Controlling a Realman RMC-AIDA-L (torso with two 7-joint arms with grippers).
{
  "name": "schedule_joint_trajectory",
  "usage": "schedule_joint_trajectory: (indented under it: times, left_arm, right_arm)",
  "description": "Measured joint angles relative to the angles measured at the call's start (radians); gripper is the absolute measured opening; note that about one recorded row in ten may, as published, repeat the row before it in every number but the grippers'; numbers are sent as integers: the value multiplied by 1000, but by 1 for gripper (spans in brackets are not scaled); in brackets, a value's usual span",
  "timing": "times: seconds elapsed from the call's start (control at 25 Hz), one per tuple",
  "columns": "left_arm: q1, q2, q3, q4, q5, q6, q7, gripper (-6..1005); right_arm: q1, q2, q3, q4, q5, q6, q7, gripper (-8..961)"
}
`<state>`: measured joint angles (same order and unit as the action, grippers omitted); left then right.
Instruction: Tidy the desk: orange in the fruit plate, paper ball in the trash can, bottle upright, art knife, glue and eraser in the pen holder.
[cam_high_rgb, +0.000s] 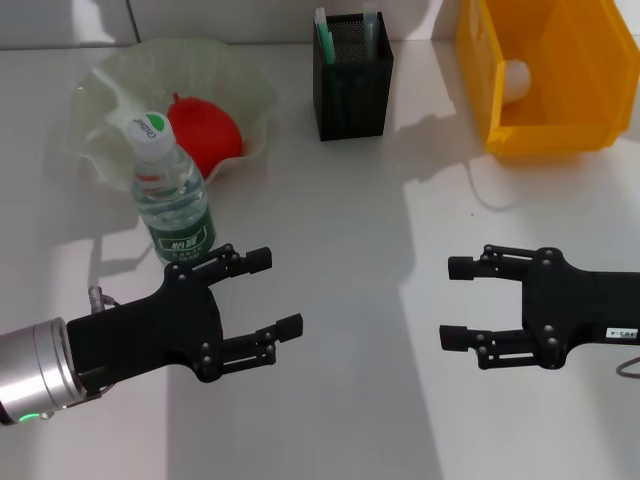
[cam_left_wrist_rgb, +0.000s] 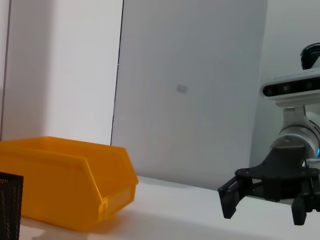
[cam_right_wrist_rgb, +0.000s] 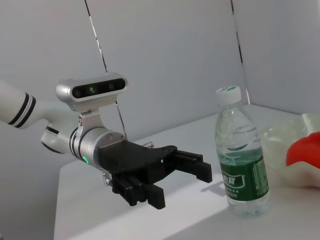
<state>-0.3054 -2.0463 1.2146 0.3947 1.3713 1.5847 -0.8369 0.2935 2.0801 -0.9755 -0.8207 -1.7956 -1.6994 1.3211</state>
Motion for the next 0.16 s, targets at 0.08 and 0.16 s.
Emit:
schedule_joint_trajectory:
  times: [0.08, 0.16]
  left_arm:
    - [0, 0, 1, 0, 0, 0, 0, 800]
    - [0, 0, 2, 0, 0, 0, 0, 800]
  right_arm:
    - [0, 0, 0, -1, 0, 0, 1, 827]
    - [0, 0, 0, -1, 1, 0, 3, 827]
